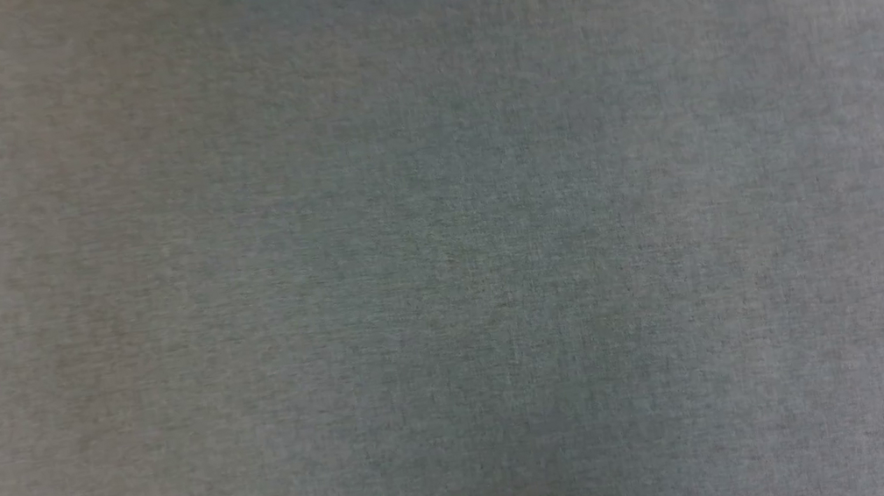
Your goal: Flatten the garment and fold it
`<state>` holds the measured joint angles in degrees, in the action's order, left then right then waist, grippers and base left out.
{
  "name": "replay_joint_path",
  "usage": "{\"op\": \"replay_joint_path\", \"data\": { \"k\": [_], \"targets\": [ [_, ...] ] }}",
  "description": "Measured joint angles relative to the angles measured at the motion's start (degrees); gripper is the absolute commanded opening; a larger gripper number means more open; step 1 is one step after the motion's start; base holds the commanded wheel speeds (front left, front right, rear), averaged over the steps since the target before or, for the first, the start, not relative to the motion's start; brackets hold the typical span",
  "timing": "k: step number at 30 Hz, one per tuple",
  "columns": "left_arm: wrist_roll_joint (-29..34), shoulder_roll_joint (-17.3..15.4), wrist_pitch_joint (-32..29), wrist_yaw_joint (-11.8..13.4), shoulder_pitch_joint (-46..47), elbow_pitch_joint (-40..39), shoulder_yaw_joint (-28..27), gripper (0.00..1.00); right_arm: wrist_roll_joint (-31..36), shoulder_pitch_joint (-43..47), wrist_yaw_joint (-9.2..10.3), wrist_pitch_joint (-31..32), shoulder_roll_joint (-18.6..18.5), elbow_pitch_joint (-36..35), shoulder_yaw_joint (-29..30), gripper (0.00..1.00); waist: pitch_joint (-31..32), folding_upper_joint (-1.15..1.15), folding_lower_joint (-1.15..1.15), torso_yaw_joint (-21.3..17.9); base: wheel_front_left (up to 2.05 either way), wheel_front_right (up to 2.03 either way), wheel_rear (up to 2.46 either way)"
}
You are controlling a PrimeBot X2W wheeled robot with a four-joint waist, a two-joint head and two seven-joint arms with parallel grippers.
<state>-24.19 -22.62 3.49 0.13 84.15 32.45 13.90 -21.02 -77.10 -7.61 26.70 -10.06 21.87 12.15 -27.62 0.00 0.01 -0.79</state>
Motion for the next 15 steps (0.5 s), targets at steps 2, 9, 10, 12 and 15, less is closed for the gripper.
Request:
{"op": "replay_joint_path", "data": {
  "k": [2,9,10,12,15],
  "targets": [
    [-1.8,0.2,0.7,-1.2,-5.5,-1.0,-0.2,0.0,-4.3,6.5,0.01,0.0,-1.5,-2.7,-1.4,0.0,1.4,0.0,0.0,0.4,0.0,0.0,0.0],
    [-9.8,2.3,1.5,-2.6,-30.6,-10.2,-1.6,0.0,-14.3,34.2,0.03,2.4,-1.8,-14.3,-2.5,0.0,7.7,0.0,-0.01,1.4,0.0,0.0,0.0],
    [-11.2,2.9,0.8,-2.4,-34.8,-12.0,-2.0,0.0,-14.9,38.6,0.03,3.2,-1.5,-15.9,-2.6,0.0,8.8,0.0,-0.01,1.5,0.0,0.0,0.0],
    [-14.3,4.0,-0.1,-1.3,-42.6,-15.6,-3.0,0.0,-16.0,46.0,0.03,4.8,-1.2,-18.2,-2.6,0.0,10.9,0.0,-0.01,1.7,0.0,0.0,0.0],
    [-17.2,4.6,-2.2,0.7,-54.6,-20.8,-3.9,0.0,-17.1,55.6,0.03,6.9,0.2,-21.3,-1.8,0.0,14.0,0.0,-0.01,2.0,0.0,0.0,0.0]
  ]
}}
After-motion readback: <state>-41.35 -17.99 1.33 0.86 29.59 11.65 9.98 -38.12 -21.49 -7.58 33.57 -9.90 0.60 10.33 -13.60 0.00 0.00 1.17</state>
